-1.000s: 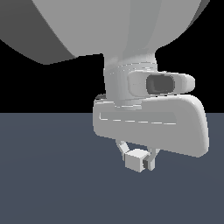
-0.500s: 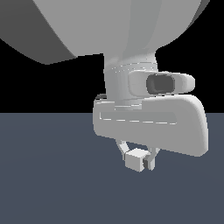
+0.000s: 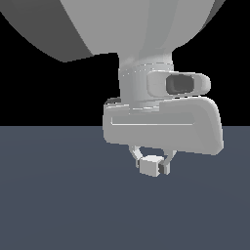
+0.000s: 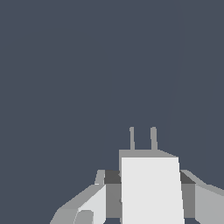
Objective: Plug the charger into the wall socket.
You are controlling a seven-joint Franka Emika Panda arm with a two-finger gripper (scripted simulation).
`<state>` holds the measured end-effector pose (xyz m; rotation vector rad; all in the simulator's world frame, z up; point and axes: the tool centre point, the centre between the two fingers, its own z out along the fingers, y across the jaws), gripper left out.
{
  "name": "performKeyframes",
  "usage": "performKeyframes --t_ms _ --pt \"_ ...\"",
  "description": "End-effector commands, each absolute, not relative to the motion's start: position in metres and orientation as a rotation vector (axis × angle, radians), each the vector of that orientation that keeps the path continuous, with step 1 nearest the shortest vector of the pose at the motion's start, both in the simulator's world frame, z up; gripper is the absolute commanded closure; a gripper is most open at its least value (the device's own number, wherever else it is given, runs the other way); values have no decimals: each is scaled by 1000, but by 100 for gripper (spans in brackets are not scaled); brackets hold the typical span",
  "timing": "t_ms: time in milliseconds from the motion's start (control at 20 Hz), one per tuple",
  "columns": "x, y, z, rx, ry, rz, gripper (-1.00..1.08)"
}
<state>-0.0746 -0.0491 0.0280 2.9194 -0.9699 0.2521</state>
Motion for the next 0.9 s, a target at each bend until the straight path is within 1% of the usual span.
performKeyframes --t_ms 0,500,850 --pt "-67 -49 36 2943 -904 256 108" --pt "-28 -41 74 3050 -544 267 108" --pt "-9 -32 92 3089 -359 268 108"
